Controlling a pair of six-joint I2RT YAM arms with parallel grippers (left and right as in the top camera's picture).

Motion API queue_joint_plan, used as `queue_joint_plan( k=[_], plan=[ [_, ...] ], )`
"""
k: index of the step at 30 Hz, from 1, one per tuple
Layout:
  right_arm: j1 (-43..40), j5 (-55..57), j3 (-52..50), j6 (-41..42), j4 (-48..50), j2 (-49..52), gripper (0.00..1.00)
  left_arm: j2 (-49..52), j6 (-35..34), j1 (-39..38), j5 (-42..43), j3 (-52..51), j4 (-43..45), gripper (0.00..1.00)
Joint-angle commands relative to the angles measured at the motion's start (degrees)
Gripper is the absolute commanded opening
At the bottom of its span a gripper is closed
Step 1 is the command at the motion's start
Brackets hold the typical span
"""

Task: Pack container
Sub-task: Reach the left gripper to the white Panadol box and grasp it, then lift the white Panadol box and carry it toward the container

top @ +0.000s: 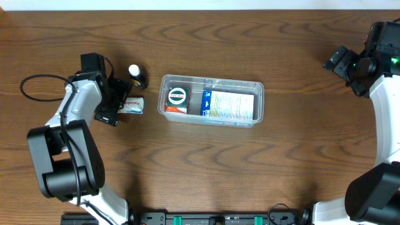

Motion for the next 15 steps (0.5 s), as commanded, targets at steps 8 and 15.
queue_joint_plan(
  k=[8, 15],
  plan=[
    [-0.26, 0.11, 0.0, 0.63, -0.09, 0.26, 0.99, 2.67, 1.57, 0.24, 0.13, 1.38, -0.31, 0.99],
    [-0.26, 0.11, 0.0, 0.63, -0.09, 0.26, 0.99, 2.67, 6.58, 0.24, 0.07, 1.38, -3.65, 0.78]
  ],
)
